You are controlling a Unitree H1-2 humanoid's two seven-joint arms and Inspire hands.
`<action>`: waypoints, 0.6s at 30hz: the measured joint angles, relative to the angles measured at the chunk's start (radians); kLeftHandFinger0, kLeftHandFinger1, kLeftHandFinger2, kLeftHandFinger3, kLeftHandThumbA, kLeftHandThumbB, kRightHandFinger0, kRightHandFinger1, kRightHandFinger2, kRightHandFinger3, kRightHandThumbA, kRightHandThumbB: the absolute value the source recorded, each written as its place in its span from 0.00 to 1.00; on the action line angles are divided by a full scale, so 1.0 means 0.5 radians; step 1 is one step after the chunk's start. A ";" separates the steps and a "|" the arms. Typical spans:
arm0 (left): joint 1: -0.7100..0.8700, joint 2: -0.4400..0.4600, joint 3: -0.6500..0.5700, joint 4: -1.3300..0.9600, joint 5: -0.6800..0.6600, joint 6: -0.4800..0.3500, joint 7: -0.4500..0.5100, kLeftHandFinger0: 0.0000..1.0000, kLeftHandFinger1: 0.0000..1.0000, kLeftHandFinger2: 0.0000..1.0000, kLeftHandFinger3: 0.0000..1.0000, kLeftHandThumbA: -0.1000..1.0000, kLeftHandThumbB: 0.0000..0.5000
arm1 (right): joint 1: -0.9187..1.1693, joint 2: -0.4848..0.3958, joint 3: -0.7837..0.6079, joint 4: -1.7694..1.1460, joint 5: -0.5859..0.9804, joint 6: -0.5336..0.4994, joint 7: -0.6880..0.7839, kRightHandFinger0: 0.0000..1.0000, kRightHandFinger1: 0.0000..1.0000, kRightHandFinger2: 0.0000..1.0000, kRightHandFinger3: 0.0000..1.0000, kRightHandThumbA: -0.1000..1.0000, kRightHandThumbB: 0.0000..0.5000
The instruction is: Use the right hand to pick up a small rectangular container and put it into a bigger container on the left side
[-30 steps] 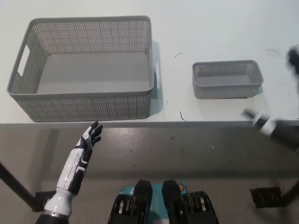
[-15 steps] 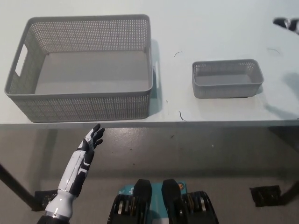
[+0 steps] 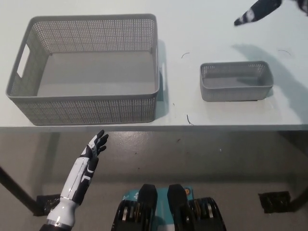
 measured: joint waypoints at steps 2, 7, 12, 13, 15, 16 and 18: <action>0.000 0.000 -0.001 0.000 0.005 0.000 0.000 1.00 1.00 1.00 1.00 1.00 0.77 | -0.096 0.067 0.122 0.259 -0.036 -0.006 0.101 1.00 1.00 1.00 1.00 1.00 0.52; 0.004 0.000 -0.001 -0.001 0.010 -0.001 0.000 1.00 1.00 1.00 1.00 1.00 0.74 | -0.282 0.198 0.368 0.750 -0.112 -0.036 0.275 1.00 1.00 1.00 1.00 1.00 0.76; 0.013 0.000 -0.004 -0.001 0.029 -0.001 0.000 1.00 1.00 1.00 1.00 1.00 0.72 | -0.449 0.336 0.545 1.149 -0.208 -0.046 0.394 1.00 1.00 1.00 1.00 1.00 0.88; 0.018 0.000 -0.004 -0.005 0.036 -0.002 0.000 1.00 1.00 1.00 1.00 1.00 0.71 | -0.494 0.374 0.578 1.245 -0.232 -0.051 0.416 1.00 1.00 1.00 1.00 1.00 0.92; 0.033 0.001 -0.008 -0.014 0.044 -0.004 0.000 1.00 1.00 1.00 1.00 1.00 0.71 | -0.561 0.424 0.611 1.371 -0.274 -0.074 0.444 1.00 1.00 1.00 1.00 1.00 0.91; 0.041 0.001 -0.009 -0.015 0.049 -0.005 0.000 1.00 1.00 1.00 1.00 1.00 0.72 | -0.590 0.450 0.624 1.430 -0.296 -0.088 0.447 1.00 1.00 1.00 1.00 1.00 0.86; 0.051 0.001 -0.011 -0.017 0.057 -0.006 0.000 1.00 1.00 1.00 1.00 1.00 0.71 | -0.630 0.490 0.627 1.503 -0.325 -0.113 0.448 1.00 1.00 1.00 1.00 1.00 0.82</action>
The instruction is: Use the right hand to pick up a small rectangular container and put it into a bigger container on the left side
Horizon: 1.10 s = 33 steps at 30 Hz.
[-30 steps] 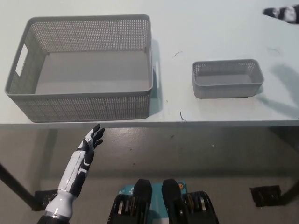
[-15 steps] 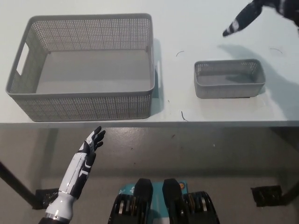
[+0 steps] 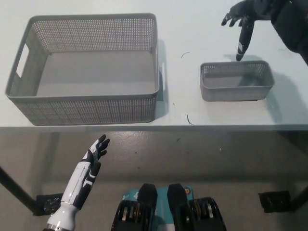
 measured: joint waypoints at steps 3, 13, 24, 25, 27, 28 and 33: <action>0.009 0.000 -0.002 -0.005 0.010 -0.001 0.000 1.00 1.00 1.00 1.00 1.00 0.70 | -0.011 0.052 0.000 0.066 -0.032 -0.038 0.006 1.00 1.00 1.00 1.00 1.00 0.85; 0.015 0.003 -0.002 -0.018 0.019 0.000 -0.005 1.00 1.00 1.00 1.00 1.00 0.67 | 0.107 0.131 -0.105 0.137 -0.077 -0.041 -0.050 1.00 1.00 1.00 1.00 1.00 0.79; 0.012 0.003 -0.001 -0.068 0.025 0.000 -0.004 1.00 1.00 1.00 1.00 1.00 0.68 | 0.263 0.162 -0.170 0.168 -0.132 -0.061 -0.149 1.00 1.00 1.00 1.00 1.00 0.88; 0.012 0.003 -0.001 -0.071 0.025 0.000 -0.004 1.00 1.00 1.00 1.00 1.00 0.68 | 0.269 0.162 -0.169 0.168 -0.138 -0.066 -0.161 1.00 1.00 1.00 1.00 1.00 0.95; 0.012 0.003 -0.001 -0.075 0.025 0.001 -0.004 1.00 1.00 1.00 1.00 1.00 0.67 | 0.287 0.162 -0.165 0.167 -0.153 -0.071 -0.220 1.00 1.00 1.00 1.00 1.00 0.84; 0.012 0.003 -0.001 -0.076 0.025 0.001 -0.004 1.00 1.00 1.00 1.00 1.00 0.67 | 0.296 0.162 -0.165 0.166 -0.157 -0.073 -0.243 1.00 1.00 1.00 1.00 1.00 0.85; 0.012 0.003 0.000 -0.079 0.024 0.000 -0.005 1.00 1.00 1.00 1.00 1.00 0.68 | 0.338 0.162 -0.125 0.163 -0.207 -0.116 -0.348 1.00 1.00 1.00 1.00 1.00 0.88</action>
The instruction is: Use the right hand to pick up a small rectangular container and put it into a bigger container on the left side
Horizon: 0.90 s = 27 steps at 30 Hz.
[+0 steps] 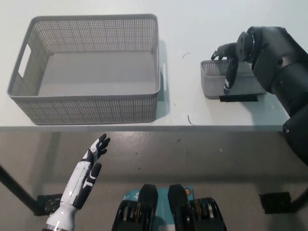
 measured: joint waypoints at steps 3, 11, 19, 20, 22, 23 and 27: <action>0.000 0.000 0.000 0.000 0.000 0.000 0.000 1.00 1.00 1.00 1.00 1.00 0.68 | 0.018 0.000 0.001 0.000 -0.015 -0.006 -0.039 1.00 1.00 1.00 1.00 1.00 0.85; 0.000 0.000 0.001 0.000 0.000 -0.001 0.000 1.00 1.00 1.00 1.00 1.00 0.70 | 0.106 0.000 0.035 0.001 -0.073 -0.013 -0.176 1.00 1.00 1.00 1.00 0.67 0.80; -0.010 -0.001 0.002 0.015 -0.002 0.000 0.000 1.00 1.00 1.00 1.00 1.00 0.71 | 0.175 0.000 -0.164 -0.003 -0.046 -0.010 -0.482 0.54 0.64 0.67 0.87 0.00 0.29; -0.009 -0.001 0.001 0.015 -0.002 0.000 0.000 1.00 1.00 1.00 1.00 1.00 0.71 | 0.177 -0.002 -0.180 -0.003 -0.046 -0.015 -0.527 0.61 0.69 0.71 0.81 0.00 0.37; -0.010 -0.001 0.002 0.015 -0.002 0.000 0.000 1.00 1.00 1.00 1.00 1.00 0.72 | 0.178 -0.004 -0.203 -0.002 -0.047 -0.023 -0.596 0.68 0.74 0.76 0.65 0.00 0.42; -0.011 -0.001 0.002 0.015 -0.002 0.000 0.000 1.00 1.00 1.00 1.00 1.00 0.71 | 0.181 -0.005 -0.217 -0.002 -0.047 -0.028 -0.636 0.64 0.69 0.72 0.64 0.00 0.40; -0.015 -0.001 0.002 0.015 -0.002 0.000 0.000 1.00 1.00 1.00 1.00 1.00 0.70 | 0.199 -0.007 -0.277 0.000 -0.046 -0.048 -0.765 0.47 0.53 0.58 0.71 0.00 0.42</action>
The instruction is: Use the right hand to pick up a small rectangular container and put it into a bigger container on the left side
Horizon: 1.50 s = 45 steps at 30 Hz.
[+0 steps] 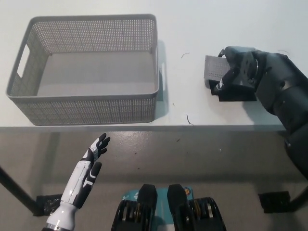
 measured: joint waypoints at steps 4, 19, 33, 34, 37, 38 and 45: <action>-0.011 0.001 0.001 0.000 0.000 0.000 0.000 1.00 1.00 1.00 1.00 1.00 0.69 | 0.003 -0.020 -0.074 0.001 0.009 -0.055 -0.143 0.01 0.10 0.26 0.32 0.00 0.42; -0.021 0.001 0.004 -0.001 0.003 0.000 0.000 1.00 1.00 1.00 1.00 1.00 0.74 | -0.411 -0.182 -0.252 -0.047 0.045 -0.226 -0.304 0.00 0.31 0.79 0.81 0.00 0.42; -0.025 0.007 0.001 -0.001 0.036 -0.002 0.000 1.00 1.00 1.00 1.00 1.00 0.74 | -0.848 0.085 -0.277 -0.152 0.033 -0.283 -0.323 0.01 0.38 0.75 0.75 0.00 0.53; -0.026 0.007 0.001 -0.001 0.037 -0.002 0.000 1.00 1.00 1.00 1.00 1.00 0.76 | -0.866 0.134 -0.279 -0.152 0.035 -0.284 -0.324 0.00 0.31 0.69 0.70 0.00 0.51; -0.027 0.007 -0.004 -0.001 0.037 -0.002 -0.004 1.00 1.00 1.00 1.00 1.00 0.72 | -0.890 0.327 -0.296 -0.146 0.044 -0.289 -0.332 0.00 0.33 0.63 0.60 0.00 0.52; -0.026 0.007 -0.006 -0.001 0.037 -0.002 -0.006 1.00 1.00 1.00 1.00 1.00 0.71 | -0.890 0.368 -0.300 -0.139 0.046 -0.288 -0.333 0.00 0.30 0.62 0.61 0.00 0.53; -0.029 0.014 -0.034 -0.001 0.039 0.001 -0.035 1.00 1.00 1.00 1.00 1.00 0.75 | -0.866 0.725 -0.306 -0.054 0.055 -0.269 -0.340 0.00 0.16 0.50 0.47 0.00 0.52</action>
